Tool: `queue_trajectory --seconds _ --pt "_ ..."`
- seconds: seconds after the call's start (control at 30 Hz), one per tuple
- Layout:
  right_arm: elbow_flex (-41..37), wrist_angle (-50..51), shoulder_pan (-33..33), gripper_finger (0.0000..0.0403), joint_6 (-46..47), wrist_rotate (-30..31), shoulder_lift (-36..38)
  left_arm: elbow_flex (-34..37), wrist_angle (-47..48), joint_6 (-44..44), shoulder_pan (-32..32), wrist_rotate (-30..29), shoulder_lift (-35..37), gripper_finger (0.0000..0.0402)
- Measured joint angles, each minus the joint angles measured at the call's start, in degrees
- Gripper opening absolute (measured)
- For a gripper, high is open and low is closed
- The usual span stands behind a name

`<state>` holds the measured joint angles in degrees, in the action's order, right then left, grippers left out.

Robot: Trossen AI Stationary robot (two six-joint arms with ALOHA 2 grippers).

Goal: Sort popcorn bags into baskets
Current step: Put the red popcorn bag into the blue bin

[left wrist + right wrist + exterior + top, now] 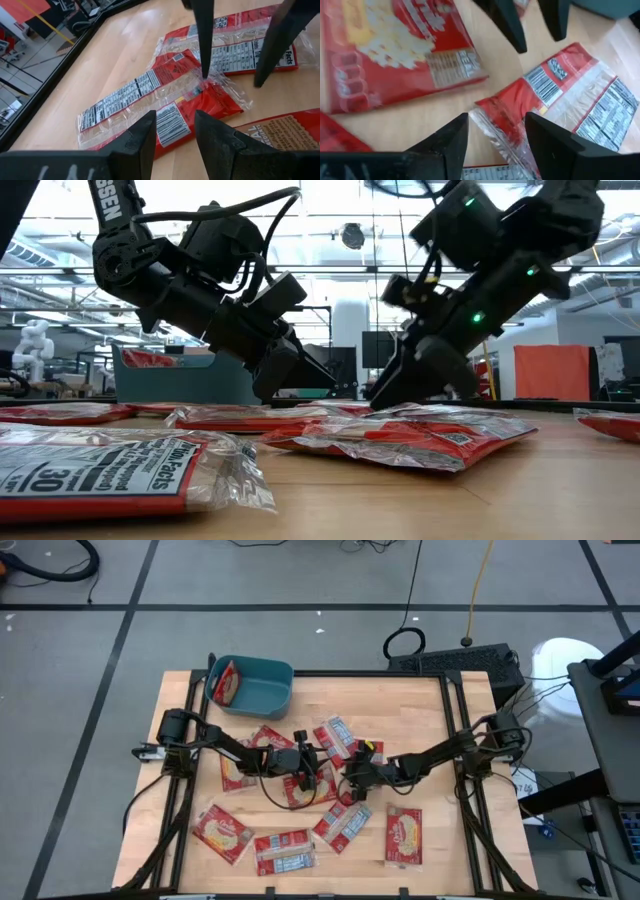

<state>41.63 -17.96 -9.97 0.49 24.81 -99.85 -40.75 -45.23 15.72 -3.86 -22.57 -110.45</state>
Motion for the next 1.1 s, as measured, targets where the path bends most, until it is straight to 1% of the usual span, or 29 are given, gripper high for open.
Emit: queue_trajectory --seconds 0.07,0.17,0.27,0.37,0.53,0.57,0.67,0.77,0.83,0.87,0.97,1.0,1.1 --pt "1.94 1.33 0.49 0.0181 -1.46 0.0 -1.29 0.0 0.31 -0.06 0.0 0.0 0.0 0.0138" --pt "4.77 7.19 1.59 0.0177 -1.99 0.61 -2.7 0.0 0.49 -0.38 0.0 0.0 0.0 0.0138" --pt "5.96 9.54 2.63 0.0166 -2.63 0.55 -4.08 0.0 0.54 -0.45 0.0 0.0 0.0 0.0138" --pt "5.96 9.17 3.27 0.0129 -2.62 0.27 -4.93 0.0 0.54 -0.45 0.0 0.0 0.0 0.0138" --pt "5.85 9.23 3.42 0.0022 -2.77 -0.59 -4.39 0.0 0.65 -0.42 -0.32 0.05 0.0 0.0138" --pt "5.83 9.32 3.42 0.0011 -2.77 -0.67 -3.97 0.0 0.65 -0.16 -0.51 0.11 0.0 0.0138" --pt "5.72 9.63 3.63 0.0011 -2.43 -1.39 -2.69 0.0 1.17 1.47 -1.6 0.48 0.0 0.0139" --pt "5.66 9.76 4.34 0.0003 -0.76 -2.93 -0.14 0.0 1.72 5.6 -3.18 0.5 0.0 0.0143" --pt "5.68 9.42 4.91 0.0002 0.35 -4.13 1.89 0.0 1.65 8.41 -4.26 -0.16 0.0 0.0157" --pt "5.68 9.4 5.15 0.0002 0.72 -4.49 2.69 0.0 1.43 9.48 -4.72 -1.62 0.02 0.0167" --pt "5.68 9.59 5.97 0.0001 0.7 -6.8 4.75 0.0 0.38 13.18 -5.71 -8.91 0.04 0.021" --pt "5.68 9.48 6.22 0.0001 0.72 -7.53 5.37 0.0 0.0 14.91 -5.69 -10.37 0.06 0.0226" --pt "5.68 9.28 6.69 0.0 0.76 -9.51 6.64 0.0 -1.91 19.15 -4.55 -10.9 0.05 0.0269"
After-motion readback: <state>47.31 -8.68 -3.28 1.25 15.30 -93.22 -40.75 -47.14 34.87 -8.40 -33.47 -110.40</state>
